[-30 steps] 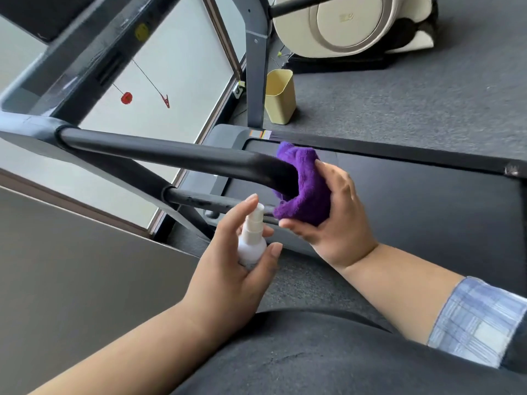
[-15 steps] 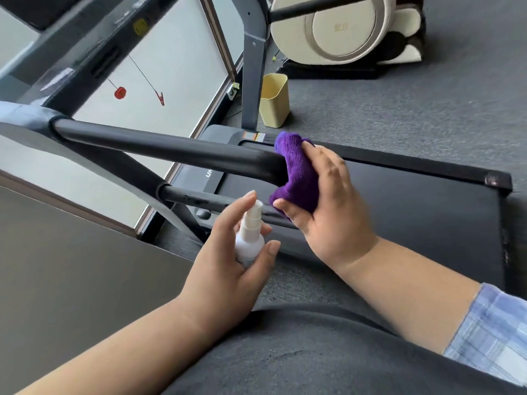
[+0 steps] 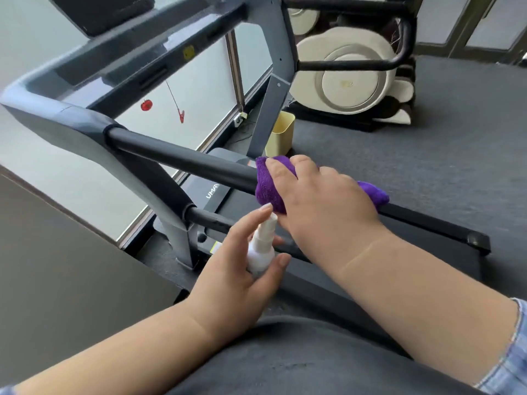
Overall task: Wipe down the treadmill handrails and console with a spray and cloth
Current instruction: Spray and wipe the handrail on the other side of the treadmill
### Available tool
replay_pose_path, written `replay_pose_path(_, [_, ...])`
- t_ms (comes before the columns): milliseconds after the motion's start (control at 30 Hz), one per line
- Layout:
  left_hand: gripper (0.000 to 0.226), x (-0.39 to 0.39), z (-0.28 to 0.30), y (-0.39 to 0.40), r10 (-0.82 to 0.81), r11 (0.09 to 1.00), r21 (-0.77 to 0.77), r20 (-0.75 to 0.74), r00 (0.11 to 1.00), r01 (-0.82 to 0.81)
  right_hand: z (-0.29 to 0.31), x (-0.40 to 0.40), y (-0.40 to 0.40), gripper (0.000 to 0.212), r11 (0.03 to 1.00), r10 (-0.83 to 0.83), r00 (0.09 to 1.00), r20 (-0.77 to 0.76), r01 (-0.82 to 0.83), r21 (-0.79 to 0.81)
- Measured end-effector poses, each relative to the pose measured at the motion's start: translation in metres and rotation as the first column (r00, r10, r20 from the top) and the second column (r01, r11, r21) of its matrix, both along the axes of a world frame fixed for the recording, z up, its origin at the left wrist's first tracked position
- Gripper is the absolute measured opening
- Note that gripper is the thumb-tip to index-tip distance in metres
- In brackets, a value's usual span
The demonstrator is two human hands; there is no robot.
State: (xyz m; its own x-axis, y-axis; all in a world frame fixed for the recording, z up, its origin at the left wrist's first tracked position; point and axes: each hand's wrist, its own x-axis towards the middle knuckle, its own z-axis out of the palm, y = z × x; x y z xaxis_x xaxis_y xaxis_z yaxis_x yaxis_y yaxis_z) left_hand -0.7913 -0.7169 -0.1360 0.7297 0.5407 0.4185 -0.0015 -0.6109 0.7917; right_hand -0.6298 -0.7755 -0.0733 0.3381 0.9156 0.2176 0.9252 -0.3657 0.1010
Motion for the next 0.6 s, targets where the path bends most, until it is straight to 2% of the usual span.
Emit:
replay_pose_path(300, [0.067, -0.06, 0.013, 0.111, 0.006, 1.0, 0.019, 0.052, 0.999, -0.007, 0.004, -0.052, 0.111, 0.079, 0.998, -0.049, 0.994, 0.094, 0.053, -0.041])
replay_pose_path(600, [0.068, -0.116, 0.015, 0.199, -0.011, 0.997, 0.076, 0.107, 0.994, 0.002, 0.004, -0.106, 0.23, 0.077, 0.997, -0.072, 0.994, 0.077, 0.072, -0.001])
